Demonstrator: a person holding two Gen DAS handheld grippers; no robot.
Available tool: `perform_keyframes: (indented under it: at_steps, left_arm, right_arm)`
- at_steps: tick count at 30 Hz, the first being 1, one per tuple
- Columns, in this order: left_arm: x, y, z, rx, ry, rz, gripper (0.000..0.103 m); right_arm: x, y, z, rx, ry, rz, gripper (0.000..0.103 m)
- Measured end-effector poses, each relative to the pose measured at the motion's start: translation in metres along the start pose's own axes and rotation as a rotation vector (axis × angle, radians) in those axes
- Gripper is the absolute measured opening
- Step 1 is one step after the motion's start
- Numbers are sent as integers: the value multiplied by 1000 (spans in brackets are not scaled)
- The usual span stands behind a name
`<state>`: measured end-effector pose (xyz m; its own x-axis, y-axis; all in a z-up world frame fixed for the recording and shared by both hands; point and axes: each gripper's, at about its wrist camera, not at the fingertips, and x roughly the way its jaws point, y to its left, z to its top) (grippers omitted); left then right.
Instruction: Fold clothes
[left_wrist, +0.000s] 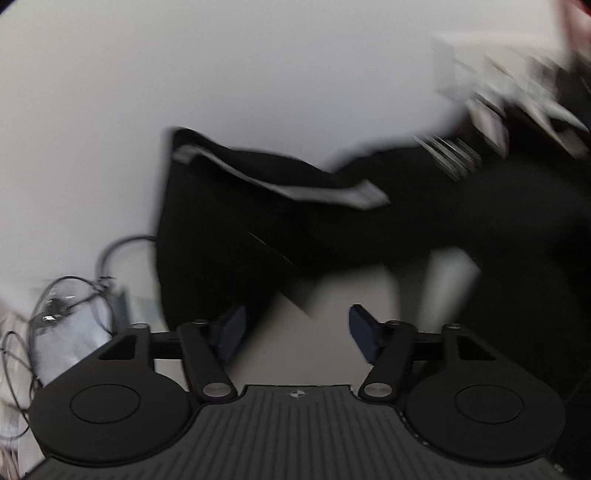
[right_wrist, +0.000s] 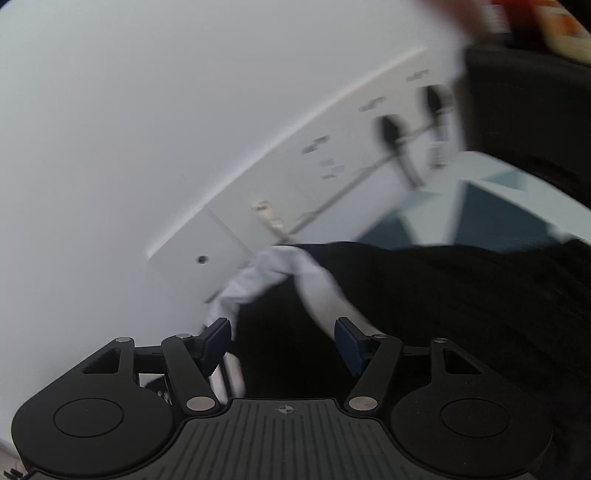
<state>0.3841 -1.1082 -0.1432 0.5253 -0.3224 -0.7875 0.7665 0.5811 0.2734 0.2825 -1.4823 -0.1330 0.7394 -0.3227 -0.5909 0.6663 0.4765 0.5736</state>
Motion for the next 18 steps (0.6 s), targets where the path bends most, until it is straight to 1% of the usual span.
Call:
perform_keyframes:
  at_steps: [2, 3, 4, 6, 7, 8, 10, 12, 14, 16, 18]
  left_arm:
    - [-8, -24, -31, 103, 9, -23, 68]
    - [-12, -37, -40, 144, 17, -24, 69]
    - [-13, -47, -56, 176, 26, -28, 69]
    - [-15, -51, -78, 186, 47, -38, 69]
    - [-14, -52, -88, 171, 50, -34, 69]
    - [-17, -55, -96, 156, 26, -21, 69]
    - [-22, -59, -110, 127, -23, 5, 72]
    - [-24, -64, -113, 125, -48, 36, 72]
    - [-25, -69, -113, 104, -50, 50, 72]
    - [-23, -71, -108, 100, -38, 63, 72]
    - [-21, -76, -100, 126, -23, 72, 72]
  right_arm:
    - [-40, -28, -11, 50, -52, -32, 60]
    - [-63, -45, -19, 85, -87, -60, 60]
    - [-86, -63, -28, 119, -123, -88, 60]
    - [-126, -98, -48, 190, -186, -150, 60]
    - [-145, -117, -60, 230, -212, -184, 60]
    - [-161, -136, -70, 268, -226, -218, 60]
    - [-186, -171, -89, 348, -227, -283, 60]
    - [-200, -197, -103, 400, -233, -318, 61]
    - [-206, -217, -115, 423, -245, -334, 63]
    - [-196, -225, -121, 371, -255, -323, 63]
    - [-178, -223, -122, 295, -243, -350, 63]
